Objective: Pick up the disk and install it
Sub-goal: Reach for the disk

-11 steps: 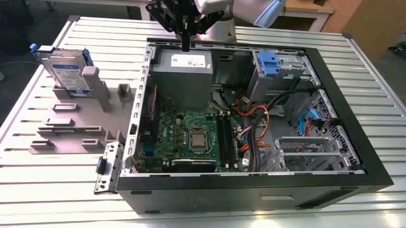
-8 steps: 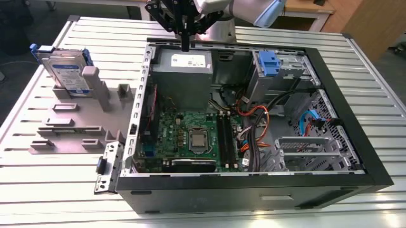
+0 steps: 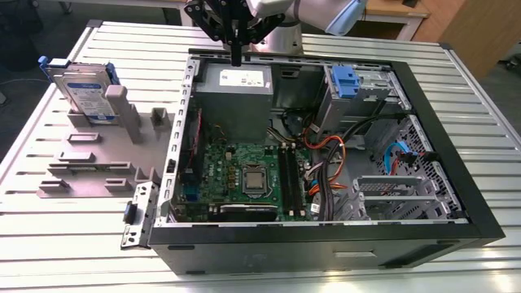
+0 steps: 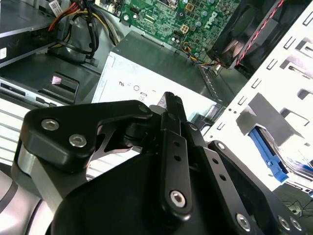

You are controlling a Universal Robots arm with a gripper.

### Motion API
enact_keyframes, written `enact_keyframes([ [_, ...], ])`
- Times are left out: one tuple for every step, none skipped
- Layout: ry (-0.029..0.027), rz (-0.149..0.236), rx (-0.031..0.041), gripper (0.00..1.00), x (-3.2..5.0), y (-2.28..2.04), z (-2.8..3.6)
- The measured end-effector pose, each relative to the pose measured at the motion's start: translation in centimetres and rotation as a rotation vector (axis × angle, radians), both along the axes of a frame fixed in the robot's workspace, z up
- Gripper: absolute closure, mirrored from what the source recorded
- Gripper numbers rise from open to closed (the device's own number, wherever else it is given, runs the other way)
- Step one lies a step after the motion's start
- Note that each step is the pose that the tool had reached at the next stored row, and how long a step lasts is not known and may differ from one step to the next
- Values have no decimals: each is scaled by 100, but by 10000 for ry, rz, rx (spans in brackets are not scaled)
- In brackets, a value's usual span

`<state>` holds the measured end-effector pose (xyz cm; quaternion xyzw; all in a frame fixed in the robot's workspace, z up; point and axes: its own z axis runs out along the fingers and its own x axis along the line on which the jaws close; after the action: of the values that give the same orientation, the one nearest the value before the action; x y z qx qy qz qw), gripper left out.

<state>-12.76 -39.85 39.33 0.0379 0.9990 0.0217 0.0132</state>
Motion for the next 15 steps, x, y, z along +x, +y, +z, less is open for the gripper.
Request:
enact_keyframes([
  [1,0,1,89,-10,0,0],
  [1,0,1,89,-18,1,0],
  [1,1,1,89,-25,1,0],
  [0,0,1,89,-31,1,0],
  [0,0,1,89,-34,1,0],
  [1,1,0,89,-34,1,0],
  [1,0,0,89,-36,1,0],
  [1,1,1,89,-36,1,0],
  [1,1,1,89,-36,1,0],
  [1,0,1,89,-38,1,0],
  [1,-1,0,89,-41,1,0],
  [0,-2,1,89,-45,1,0],
  [1,0,1,89,-50,0,0],
  [1,0,1,89,-56,1,0],
  [1,0,1,89,-58,1,0],
])
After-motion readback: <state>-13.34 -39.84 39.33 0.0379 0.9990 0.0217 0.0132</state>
